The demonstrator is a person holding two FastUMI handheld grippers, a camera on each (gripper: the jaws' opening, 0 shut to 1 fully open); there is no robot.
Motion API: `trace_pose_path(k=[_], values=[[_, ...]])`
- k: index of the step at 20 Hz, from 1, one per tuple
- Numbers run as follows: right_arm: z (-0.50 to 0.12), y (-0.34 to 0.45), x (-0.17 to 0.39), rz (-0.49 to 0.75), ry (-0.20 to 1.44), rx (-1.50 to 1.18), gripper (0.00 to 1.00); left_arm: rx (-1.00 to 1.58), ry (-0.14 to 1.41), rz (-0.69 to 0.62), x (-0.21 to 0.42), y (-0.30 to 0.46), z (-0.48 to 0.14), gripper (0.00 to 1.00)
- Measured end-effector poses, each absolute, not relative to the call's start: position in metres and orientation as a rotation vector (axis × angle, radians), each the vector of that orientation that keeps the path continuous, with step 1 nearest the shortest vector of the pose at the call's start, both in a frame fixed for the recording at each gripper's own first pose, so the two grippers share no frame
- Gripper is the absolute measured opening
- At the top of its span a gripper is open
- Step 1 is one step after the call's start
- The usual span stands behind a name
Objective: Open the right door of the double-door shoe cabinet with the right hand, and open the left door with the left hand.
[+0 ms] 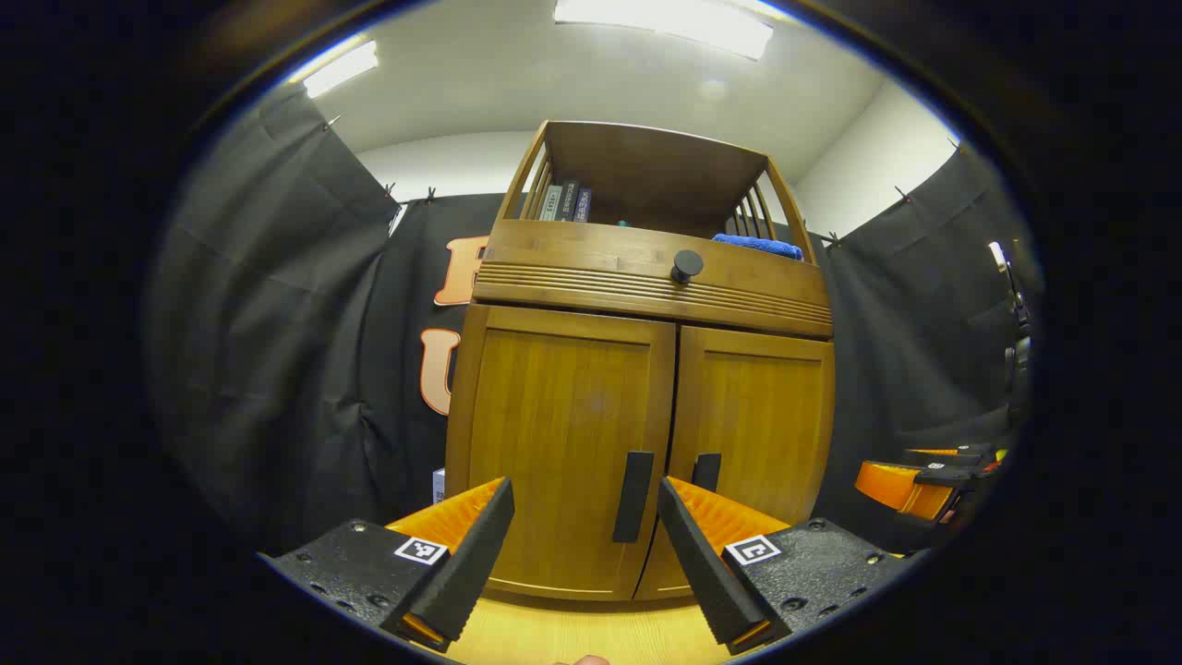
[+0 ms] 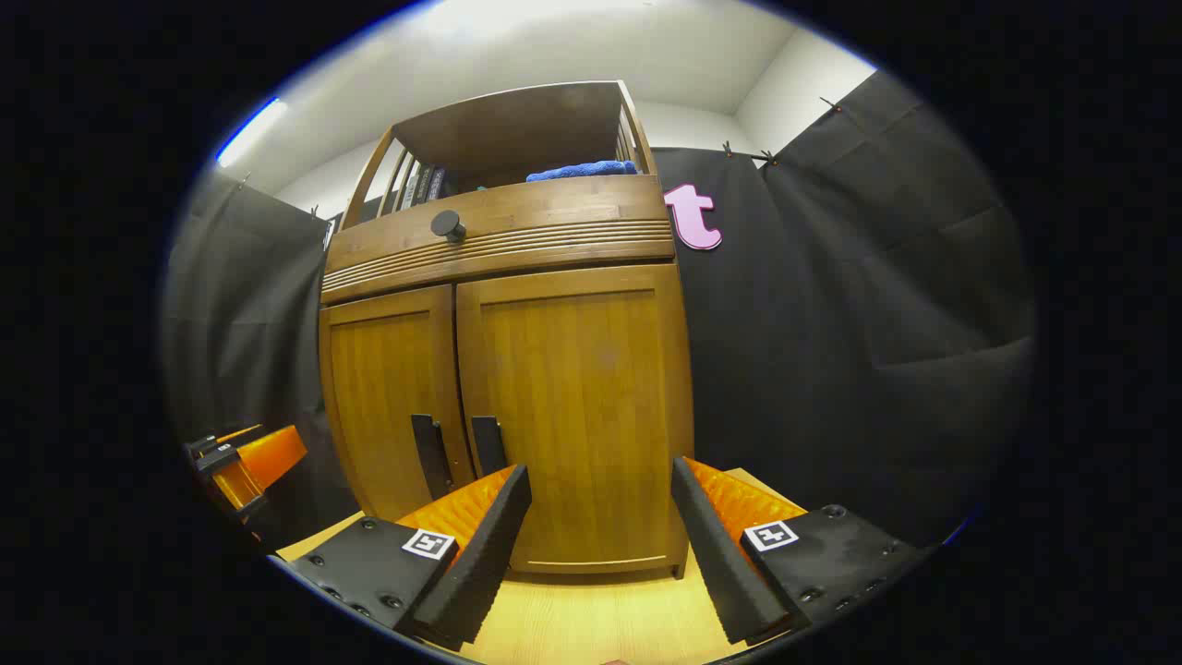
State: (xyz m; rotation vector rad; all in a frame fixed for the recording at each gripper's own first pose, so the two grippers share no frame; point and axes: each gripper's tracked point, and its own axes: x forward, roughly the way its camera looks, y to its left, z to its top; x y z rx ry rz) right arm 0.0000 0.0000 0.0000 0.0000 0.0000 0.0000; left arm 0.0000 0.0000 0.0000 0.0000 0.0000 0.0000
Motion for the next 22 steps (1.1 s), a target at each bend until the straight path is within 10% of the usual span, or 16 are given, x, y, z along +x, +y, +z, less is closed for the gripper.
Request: trace_pose_path(k=[22], values=[[-0.001,0.032,-0.004,0.092,-0.01,-0.055,0.92,-0.002,-0.006,0.073,-0.007,0.025,-0.001,0.91]])
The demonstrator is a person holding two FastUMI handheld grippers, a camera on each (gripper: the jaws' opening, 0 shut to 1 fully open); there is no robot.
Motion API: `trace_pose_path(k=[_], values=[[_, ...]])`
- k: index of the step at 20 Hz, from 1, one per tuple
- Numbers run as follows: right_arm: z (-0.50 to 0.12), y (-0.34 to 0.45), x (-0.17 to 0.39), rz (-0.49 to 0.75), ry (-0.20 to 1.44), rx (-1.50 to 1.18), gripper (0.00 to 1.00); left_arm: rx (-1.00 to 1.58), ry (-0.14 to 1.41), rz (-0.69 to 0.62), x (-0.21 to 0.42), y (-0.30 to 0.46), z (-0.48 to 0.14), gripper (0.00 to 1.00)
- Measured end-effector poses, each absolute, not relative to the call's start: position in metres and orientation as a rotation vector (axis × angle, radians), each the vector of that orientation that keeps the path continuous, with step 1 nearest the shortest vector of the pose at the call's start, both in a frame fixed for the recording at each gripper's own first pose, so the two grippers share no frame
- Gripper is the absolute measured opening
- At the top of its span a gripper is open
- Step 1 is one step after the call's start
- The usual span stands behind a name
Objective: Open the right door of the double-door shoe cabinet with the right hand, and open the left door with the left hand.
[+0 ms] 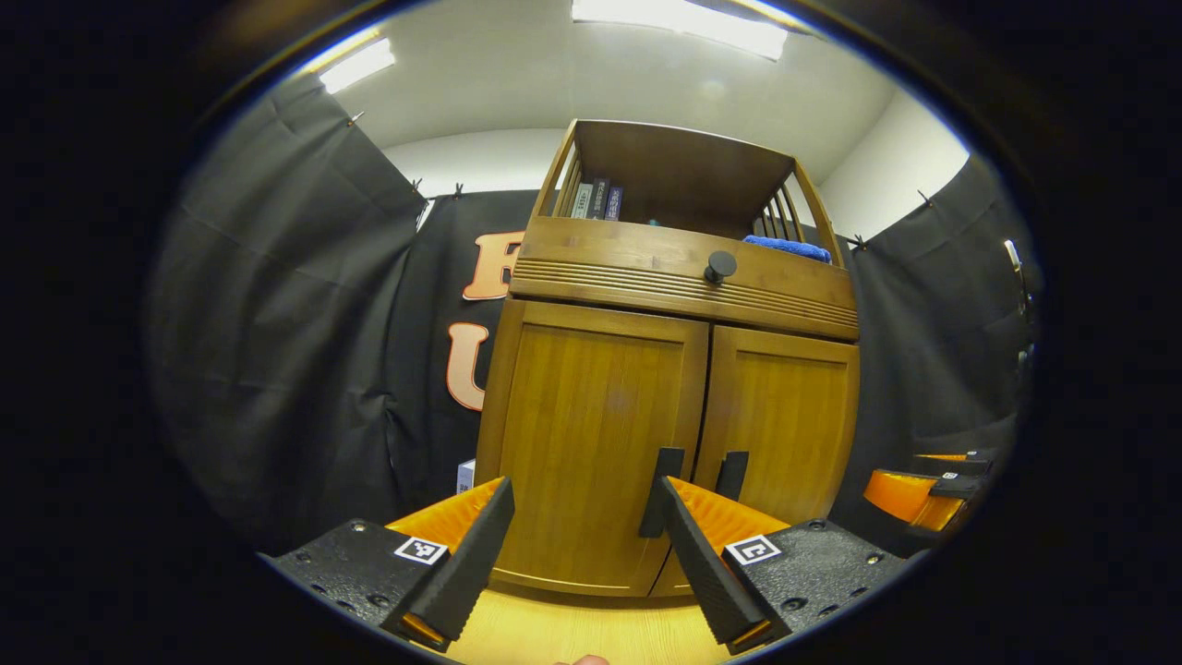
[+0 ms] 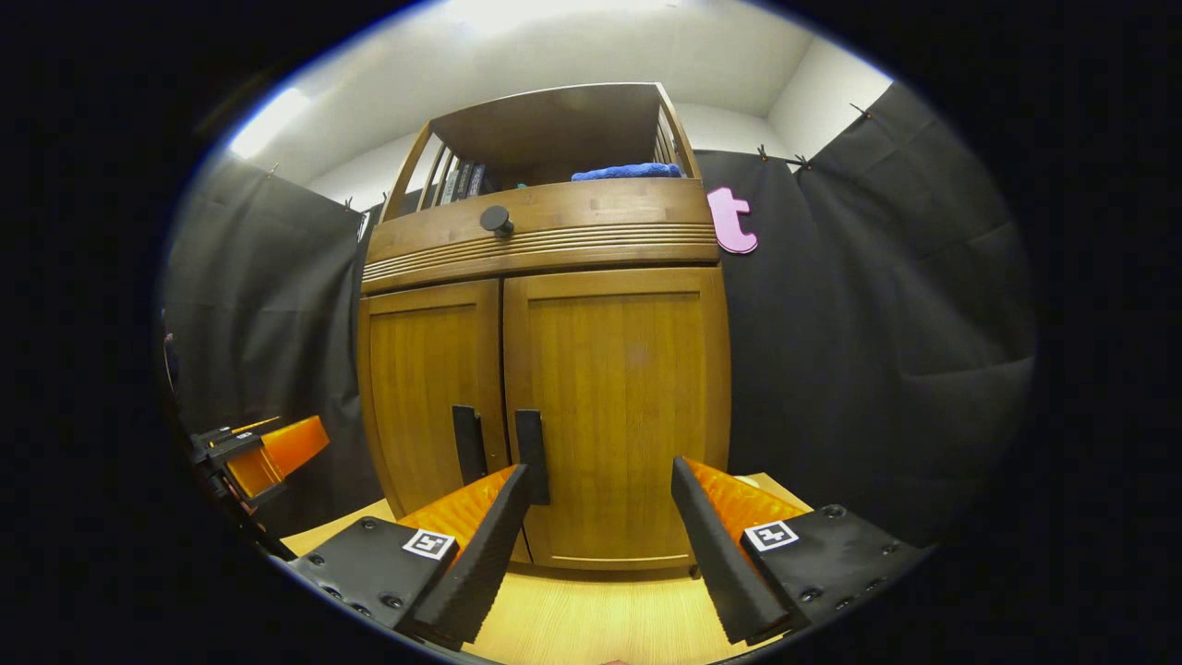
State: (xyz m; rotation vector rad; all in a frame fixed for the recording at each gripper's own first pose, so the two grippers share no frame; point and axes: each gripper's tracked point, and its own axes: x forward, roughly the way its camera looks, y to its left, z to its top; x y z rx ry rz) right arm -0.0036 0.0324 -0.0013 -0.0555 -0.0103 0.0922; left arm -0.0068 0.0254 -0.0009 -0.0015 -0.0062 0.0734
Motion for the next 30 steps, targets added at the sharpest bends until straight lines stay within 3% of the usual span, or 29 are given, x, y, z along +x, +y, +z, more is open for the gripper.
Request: trace_pose_path(k=[1,2,3,4,5,8,9,10,11,12,13,16,17,18,23,25,26,27,30], values=[[-0.001,0.036,0.001,0.1,-0.012,-0.06,0.92,0.002,-0.002,0.077,-0.008,0.025,-0.002,0.91],[-0.001,0.042,0.007,0.115,-0.014,-0.065,0.99,0.003,0.001,0.081,-0.008,0.025,-0.003,0.91],[0.0,0.049,0.015,0.128,-0.021,-0.067,0.98,0.001,0.001,0.086,-0.008,0.026,-0.002,0.91],[0.002,0.056,0.024,0.139,-0.03,-0.065,0.91,-0.004,0.003,0.09,-0.008,0.026,-0.003,0.91],[0.001,0.062,0.034,0.143,-0.03,-0.062,0.98,-0.008,0.009,0.092,-0.008,0.026,-0.004,0.94],[-0.01,0.085,0.079,0.155,-0.008,-0.039,0.98,-0.011,0.009,0.101,-0.008,0.028,-0.002,0.91],[-0.013,0.09,0.093,0.156,0.0,-0.037,0.92,-0.009,0.013,0.113,-0.009,0.029,-0.003,0.91],[-0.015,0.095,0.108,0.157,0.007,-0.042,0.98,-0.006,0.016,0.128,-0.009,0.03,-0.004,0.91],[-0.018,0.098,0.121,0.156,0.012,-0.048,0.98,-0.007,0.017,0.144,-0.012,0.031,-0.004,0.94],[-0.02,0.104,0.134,0.153,0.016,-0.053,0.92,-0.014,0.017,0.158,-0.015,0.032,-0.003,0.91],[-0.026,0.109,0.147,0.148,0.022,-0.058,0.98,-0.022,0.019,0.168,-0.018,0.033,-0.001,0.91],[-0.044,0.108,0.172,0.12,0.046,-0.075,0.97,0.001,0.01,0.191,-0.02,0.038,0.003,0.91],[-0.05,0.107,0.181,0.109,0.058,-0.078,0.92,0.019,-0.005,0.196,-0.021,0.04,0.009,0.94],[-0.057,0.106,0.187,0.096,0.075,-0.082,0.96,0.031,-0.007,0.2,-0.023,0.043,0.012,0.91],[-0.072,0.11,0.21,0.083,0.102,-0.079,0.97,0.034,-0.019,0.212,-0.033,0.046,0.011,0.94],[-0.074,0.115,0.21,0.061,0.085,-0.096,0.97,0.031,-0.02,0.209,-0.035,0.047,0.011,0.91],[-0.076,0.118,0.209,0.053,0.085,-0.107,0.92,0.029,-0.022,0.213,-0.034,0.048,0.011,0.91],[-0.074,0.117,0.211,0.054,0.078,-0.109,0.96,0.029,-0.013,0.217,-0.034,0.05,0.01,0.91],[-0.077,0.121,0.211,0.067,0.087,-0.097,0.84,0.025,-0.023,0.238,-0.036,0.053,0.011,0.91]])
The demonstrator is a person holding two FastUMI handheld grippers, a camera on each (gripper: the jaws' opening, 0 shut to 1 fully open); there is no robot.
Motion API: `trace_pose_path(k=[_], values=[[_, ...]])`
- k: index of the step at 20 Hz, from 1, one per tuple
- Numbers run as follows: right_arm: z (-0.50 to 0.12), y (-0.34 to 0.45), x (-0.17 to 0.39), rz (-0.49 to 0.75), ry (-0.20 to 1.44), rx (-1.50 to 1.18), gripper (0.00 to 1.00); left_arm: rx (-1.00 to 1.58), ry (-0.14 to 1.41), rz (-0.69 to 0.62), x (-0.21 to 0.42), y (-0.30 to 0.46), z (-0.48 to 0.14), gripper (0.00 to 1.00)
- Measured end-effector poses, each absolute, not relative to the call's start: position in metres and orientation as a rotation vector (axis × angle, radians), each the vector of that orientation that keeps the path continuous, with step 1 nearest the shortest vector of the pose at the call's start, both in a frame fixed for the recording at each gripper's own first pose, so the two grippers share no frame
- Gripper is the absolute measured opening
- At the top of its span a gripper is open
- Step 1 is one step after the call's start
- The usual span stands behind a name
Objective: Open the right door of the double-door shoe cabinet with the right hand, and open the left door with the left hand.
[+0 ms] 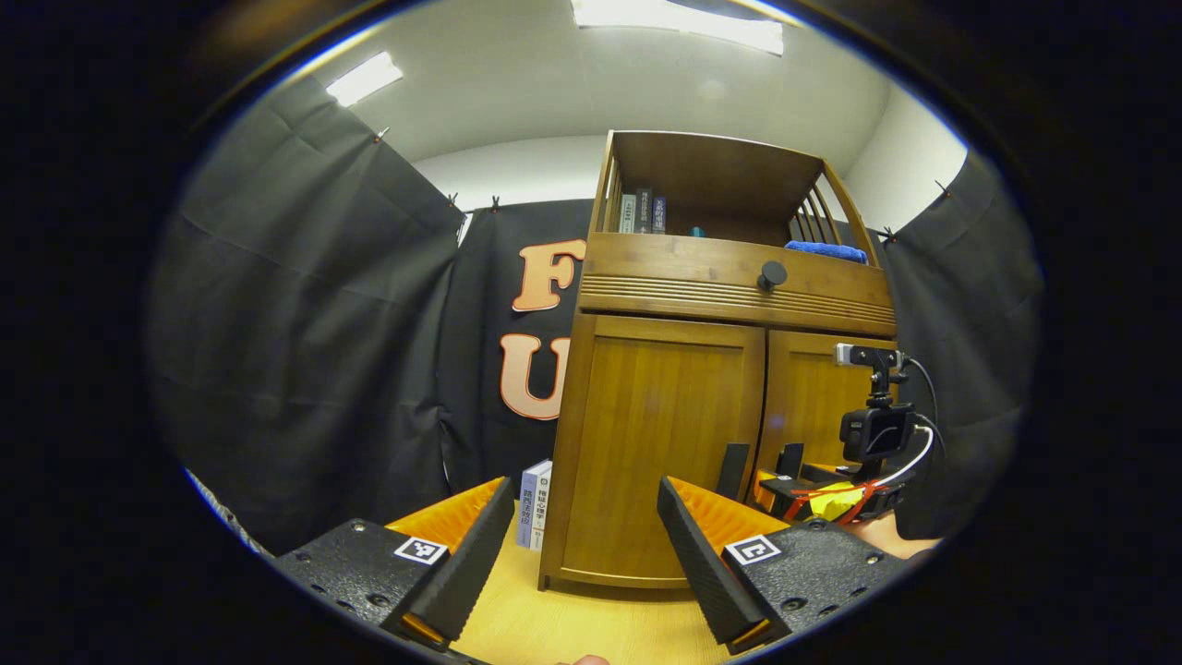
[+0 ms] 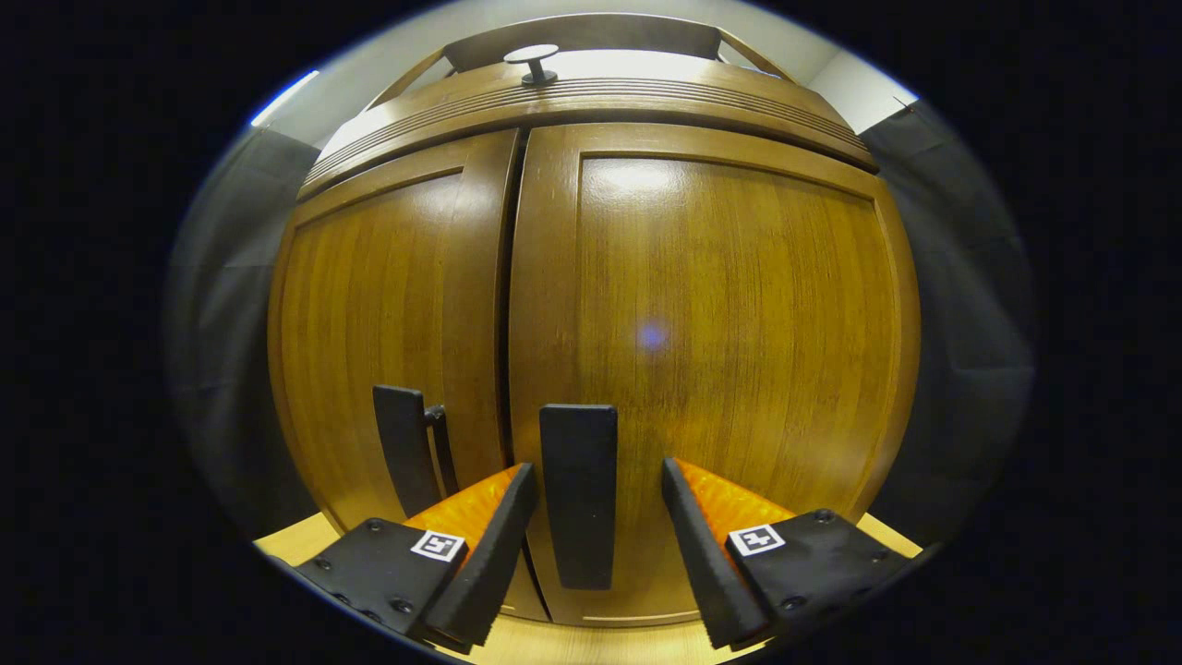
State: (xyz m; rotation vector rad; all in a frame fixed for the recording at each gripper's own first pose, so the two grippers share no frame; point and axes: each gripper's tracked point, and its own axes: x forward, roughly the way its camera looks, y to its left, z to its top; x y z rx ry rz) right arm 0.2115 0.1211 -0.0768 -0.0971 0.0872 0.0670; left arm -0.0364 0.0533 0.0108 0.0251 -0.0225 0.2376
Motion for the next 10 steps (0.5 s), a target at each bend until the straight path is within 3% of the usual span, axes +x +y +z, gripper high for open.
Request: trace_pose_path(k=[6,8,10], values=[[-0.086,0.128,0.212,0.137,0.113,-0.023,0.48,0.042,-0.001,0.224,-0.033,0.05,0.009,0.94],[-0.087,0.129,0.21,0.151,0.125,-0.04,0.32,0.032,0.0,0.227,-0.034,0.047,0.008,0.91],[-0.088,0.129,0.211,0.16,0.135,-0.048,0.37,0.016,0.005,0.203,-0.034,0.039,0.007,0.91]])
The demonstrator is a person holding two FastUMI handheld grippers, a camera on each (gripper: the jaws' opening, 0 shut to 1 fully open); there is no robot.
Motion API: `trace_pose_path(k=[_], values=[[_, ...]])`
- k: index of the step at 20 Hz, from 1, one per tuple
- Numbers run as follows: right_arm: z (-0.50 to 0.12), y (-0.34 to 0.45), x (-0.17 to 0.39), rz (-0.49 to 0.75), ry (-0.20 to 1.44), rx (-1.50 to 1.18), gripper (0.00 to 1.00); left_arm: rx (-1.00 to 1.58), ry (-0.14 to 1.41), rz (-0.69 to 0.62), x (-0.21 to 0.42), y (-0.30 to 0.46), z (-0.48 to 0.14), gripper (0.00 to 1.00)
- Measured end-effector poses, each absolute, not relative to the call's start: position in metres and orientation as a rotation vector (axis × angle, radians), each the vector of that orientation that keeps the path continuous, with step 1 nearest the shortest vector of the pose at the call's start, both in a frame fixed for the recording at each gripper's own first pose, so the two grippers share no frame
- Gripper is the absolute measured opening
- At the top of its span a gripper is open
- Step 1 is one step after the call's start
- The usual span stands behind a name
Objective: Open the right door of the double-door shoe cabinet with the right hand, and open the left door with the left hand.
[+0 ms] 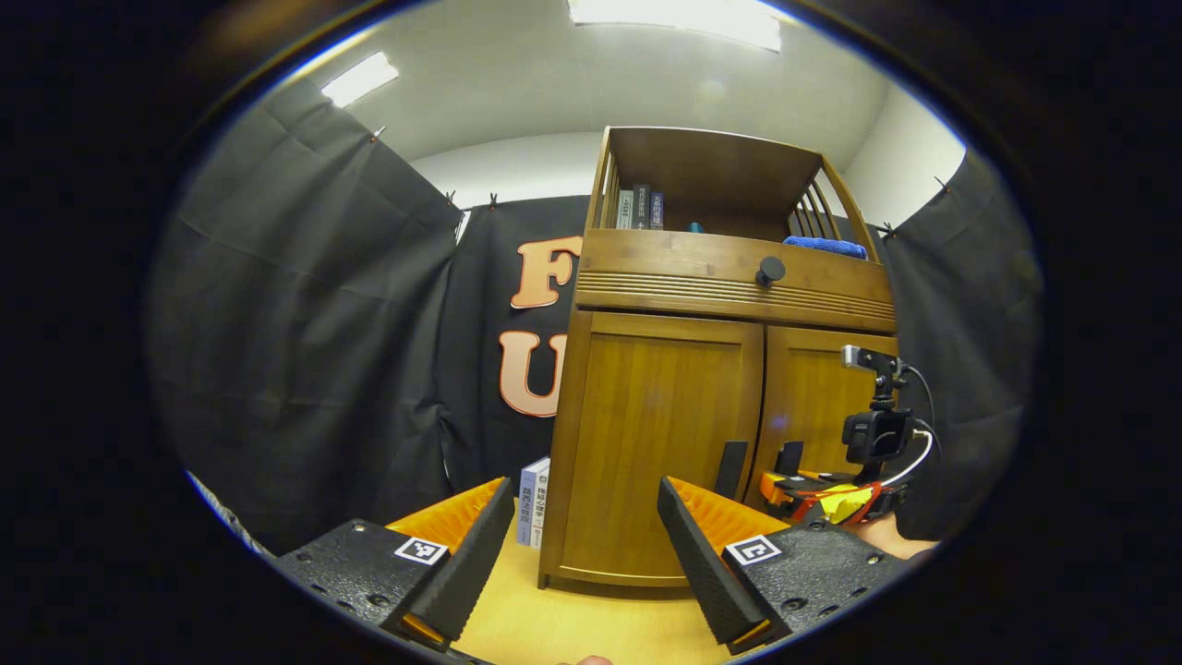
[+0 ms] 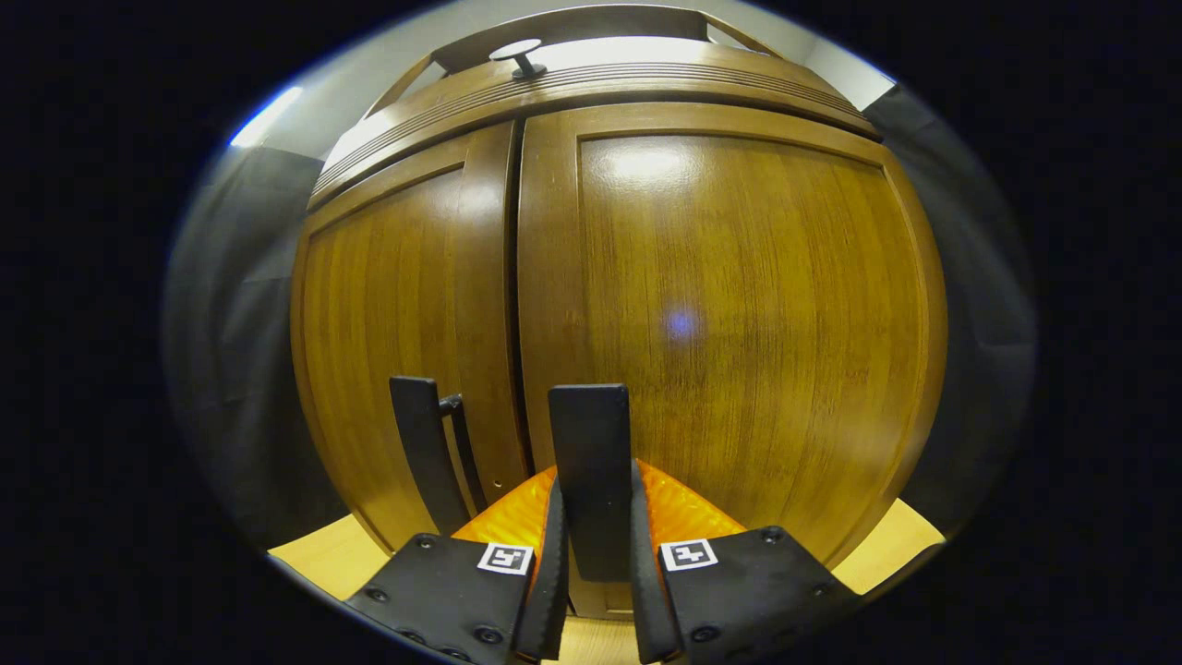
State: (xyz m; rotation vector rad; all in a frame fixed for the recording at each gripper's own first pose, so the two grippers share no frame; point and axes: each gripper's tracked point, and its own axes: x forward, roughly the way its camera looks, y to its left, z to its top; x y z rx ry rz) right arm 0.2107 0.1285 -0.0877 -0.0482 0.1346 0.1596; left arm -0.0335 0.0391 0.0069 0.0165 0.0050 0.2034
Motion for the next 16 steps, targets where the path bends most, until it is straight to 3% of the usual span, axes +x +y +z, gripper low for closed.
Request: trace_pose_path(k=[1,2,4,5,9,10,16], values=[[-0.087,0.128,0.21,0.164,0.134,-0.05,0.31,0.015,-0.001,0.191,-0.032,0.035,0.007,0.92],[-0.089,0.128,0.209,0.167,0.139,-0.051,0.37,0.019,0.001,0.192,-0.031,0.035,0.008,0.95],[-0.089,0.127,0.206,0.17,0.151,-0.047,0.37,0.018,0.008,0.192,-0.032,0.032,0.005,0.91],[-0.087,0.127,0.202,0.172,0.155,-0.045,0.32,0.012,0.002,0.194,-0.032,0.031,0.007,0.91],[-0.081,0.124,0.177,0.191,0.166,-0.02,0.42,0.012,0.003,0.184,-0.031,0.029,0.006,0.91],[-0.08,0.122,0.167,0.198,0.164,-0.021,0.37,0.016,0.0,0.185,-0.03,0.029,0.006,0.91],[-0.075,0.091,0.097,0.239,0.196,-0.046,0.32,-0.014,0.001,0.171,-0.018,0.021,0.002,0.91]])
